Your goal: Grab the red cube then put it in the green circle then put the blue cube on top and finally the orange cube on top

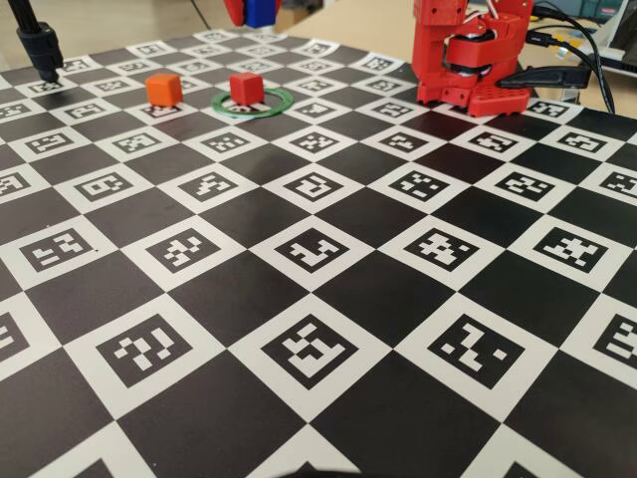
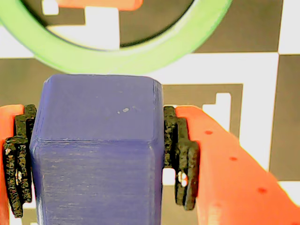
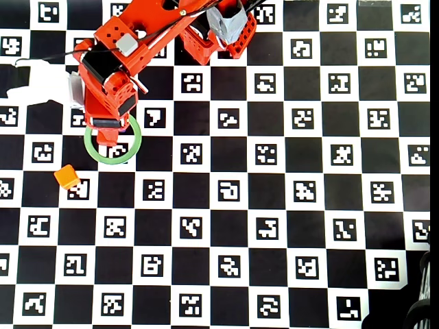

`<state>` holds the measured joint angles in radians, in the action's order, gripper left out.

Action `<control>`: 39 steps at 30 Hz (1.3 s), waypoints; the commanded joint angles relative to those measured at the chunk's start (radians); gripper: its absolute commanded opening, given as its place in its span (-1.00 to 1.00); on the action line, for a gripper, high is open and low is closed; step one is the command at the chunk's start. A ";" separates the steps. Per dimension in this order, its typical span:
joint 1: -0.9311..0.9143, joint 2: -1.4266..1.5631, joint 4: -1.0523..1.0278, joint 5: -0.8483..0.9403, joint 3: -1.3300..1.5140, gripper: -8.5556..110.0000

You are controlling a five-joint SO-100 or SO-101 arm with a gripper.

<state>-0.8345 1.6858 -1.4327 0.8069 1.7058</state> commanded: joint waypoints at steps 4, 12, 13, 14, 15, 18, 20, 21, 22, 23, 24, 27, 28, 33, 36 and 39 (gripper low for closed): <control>-0.034 0.032 0.075 0.018 0.003 -0.83; -0.041 0.003 0.152 0.035 0.055 -0.83; -0.041 0.002 0.161 0.037 0.063 -0.83; -0.041 -0.002 0.170 0.037 0.067 -0.83; -0.041 -0.005 0.178 0.037 0.071 -0.83; -0.041 -0.017 0.198 0.038 0.078 -0.83; -0.041 -0.023 0.209 0.038 0.084 -0.83; -0.041 -0.026 0.212 0.040 0.086 -0.83; -0.041 -0.029 0.218 0.041 0.089 -0.83; -0.041 -0.032 0.222 0.041 0.091 -0.83; -0.041 -0.035 0.225 0.041 0.092 -0.83; -0.044 -0.046 0.242 0.043 0.101 -0.83; -0.044 -0.049 0.252 0.043 0.107 -0.83; -0.051 -0.066 0.281 0.044 0.126 -0.83; -0.052 -0.072 0.288 0.044 0.127 -0.83; -0.055 -0.077 0.298 0.044 0.132 -0.83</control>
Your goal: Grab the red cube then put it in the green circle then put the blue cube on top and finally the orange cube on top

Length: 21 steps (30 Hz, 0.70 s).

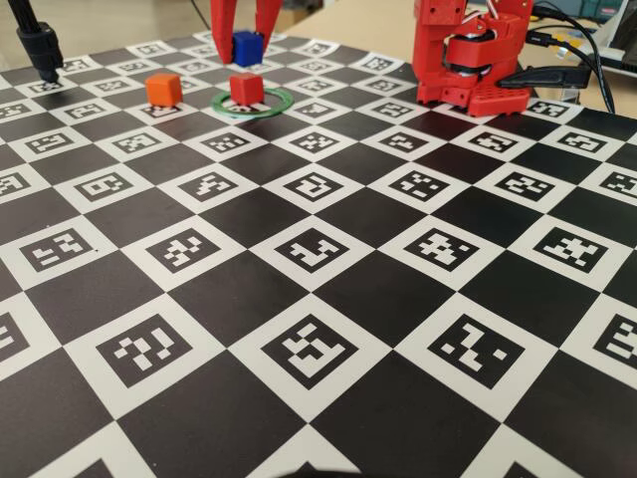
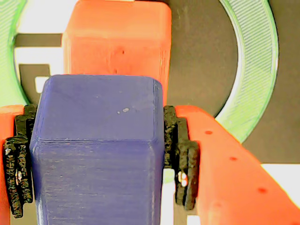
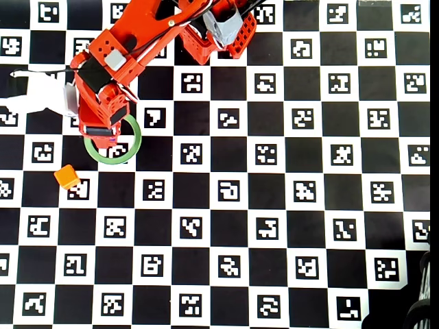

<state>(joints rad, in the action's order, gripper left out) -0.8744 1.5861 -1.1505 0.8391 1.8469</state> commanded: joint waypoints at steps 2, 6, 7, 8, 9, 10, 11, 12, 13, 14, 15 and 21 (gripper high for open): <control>-0.015 0.023 0.021 0.012 -0.003 -0.83; -0.015 0.021 0.035 0.011 0.012 -0.83; -0.015 0.021 0.037 0.011 0.014 -0.83; -0.015 0.021 0.038 0.011 0.015 -0.83; -0.015 0.021 0.038 0.011 0.017 -0.83; -0.015 0.021 0.040 0.011 0.017 -0.83; -0.015 0.021 0.040 0.011 0.018 -0.83; -0.015 0.021 0.040 0.011 0.018 -0.83; -0.015 0.021 0.040 0.011 0.020 -0.83; -0.015 0.021 0.040 0.012 0.020 -0.83; -0.015 0.021 0.040 0.012 0.020 -0.83; -0.015 0.021 0.041 0.014 0.023 -0.83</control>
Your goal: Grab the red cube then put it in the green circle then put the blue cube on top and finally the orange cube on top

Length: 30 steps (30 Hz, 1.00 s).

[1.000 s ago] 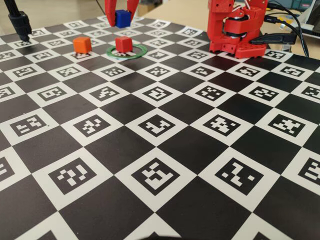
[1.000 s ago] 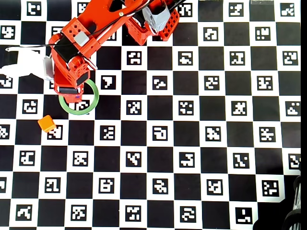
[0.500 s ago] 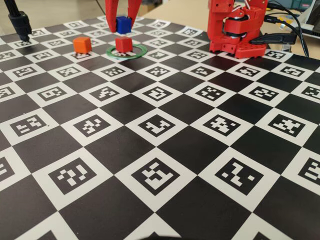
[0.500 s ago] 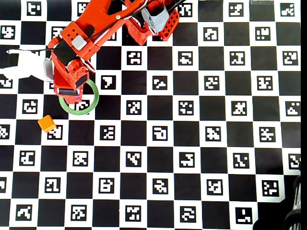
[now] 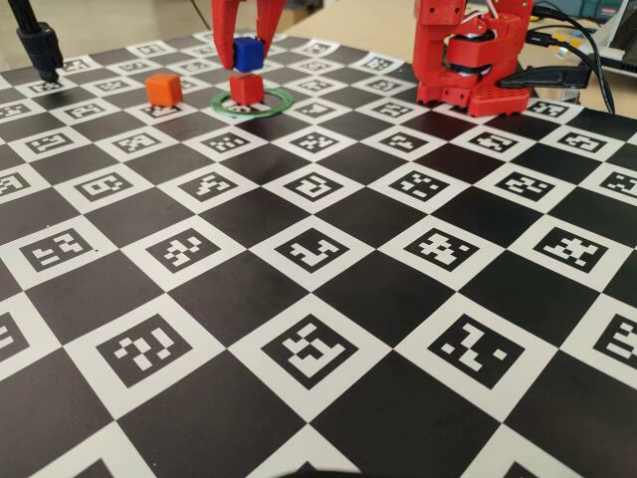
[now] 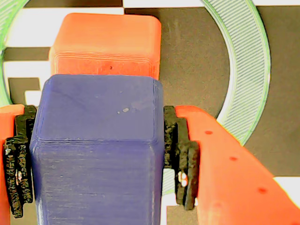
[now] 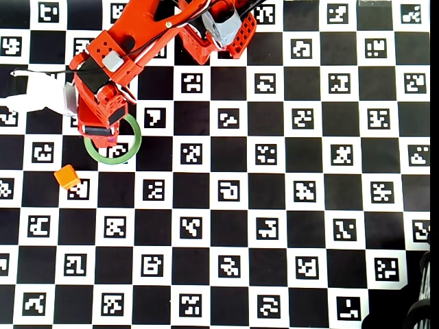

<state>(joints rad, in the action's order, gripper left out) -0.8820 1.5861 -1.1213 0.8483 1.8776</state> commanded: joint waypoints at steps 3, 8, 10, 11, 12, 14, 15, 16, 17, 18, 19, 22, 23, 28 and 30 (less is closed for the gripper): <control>-0.008 0.021 0.017 0.005 -0.003 -0.83; -0.008 0.020 0.023 0.005 0.003 -0.83; -0.008 0.018 0.026 0.005 0.005 -0.83; -0.008 0.018 0.028 0.003 0.005 -0.83; -0.008 0.018 0.029 0.003 0.005 -0.83; -0.008 0.017 0.031 0.002 0.005 -0.83; -0.006 0.017 0.032 0.002 0.005 -0.83; -0.006 0.017 0.034 0.002 0.005 -0.83; -0.005 0.017 0.037 0.000 0.005 -0.83; -0.005 0.015 0.040 -0.002 0.005 -0.83; -0.005 0.014 0.043 -0.003 0.005 -0.83; -0.003 0.009 0.049 -0.006 0.002 -0.83; -0.003 0.008 0.051 -0.006 0.000 -0.83; -0.003 0.003 0.052 -0.006 -0.002 -0.83; -0.003 0.000 0.054 -0.006 -0.002 -0.83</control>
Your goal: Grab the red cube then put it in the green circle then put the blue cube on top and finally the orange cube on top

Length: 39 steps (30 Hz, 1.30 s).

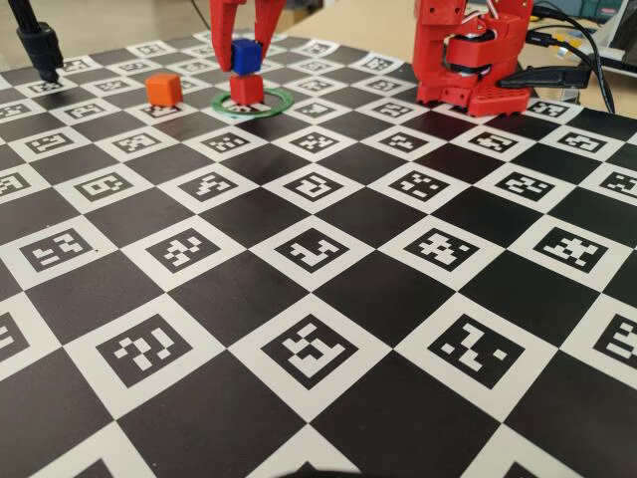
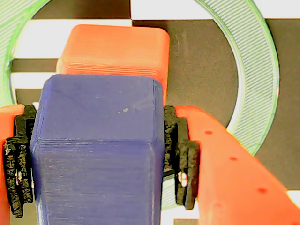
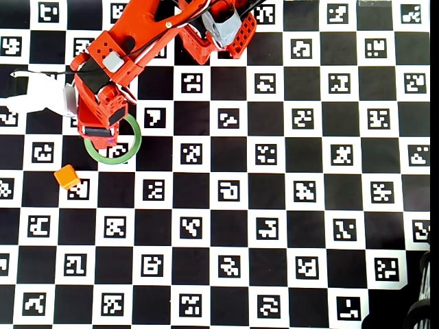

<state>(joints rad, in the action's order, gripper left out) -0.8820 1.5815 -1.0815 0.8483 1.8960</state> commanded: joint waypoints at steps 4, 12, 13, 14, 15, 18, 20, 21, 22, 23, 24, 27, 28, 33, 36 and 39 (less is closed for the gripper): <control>0.000 -0.002 0.020 -0.009 -0.017 -0.83; 0.000 -0.002 0.023 -0.011 -0.017 -0.83; 0.000 -0.002 0.025 -0.011 -0.015 -0.83; 0.000 -0.003 0.025 -0.011 -0.015 -0.83; 0.000 -0.003 0.026 -0.012 -0.014 -0.83; -0.002 -0.003 0.026 -0.015 -0.011 -0.80; -0.003 -0.003 0.023 0.002 -0.006 -0.64; -0.003 -0.003 0.021 0.009 -0.005 -0.52; -0.003 -0.003 0.021 0.012 -0.003 -0.45; -0.003 -0.003 0.021 0.014 -0.003 -0.43; -0.003 -0.003 0.020 0.015 -0.002 -0.43; -0.005 -0.003 0.020 0.012 -0.002 -0.39; -0.005 -0.003 0.020 0.012 -0.002 -0.38; -0.008 -0.003 0.017 0.011 -0.002 -0.34; -0.011 0.000 0.014 0.012 -0.002 -0.32; -0.015 0.005 -0.002 0.020 -0.005 -0.30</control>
<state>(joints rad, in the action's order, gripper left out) -0.8820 1.5601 -1.0692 0.8575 1.9083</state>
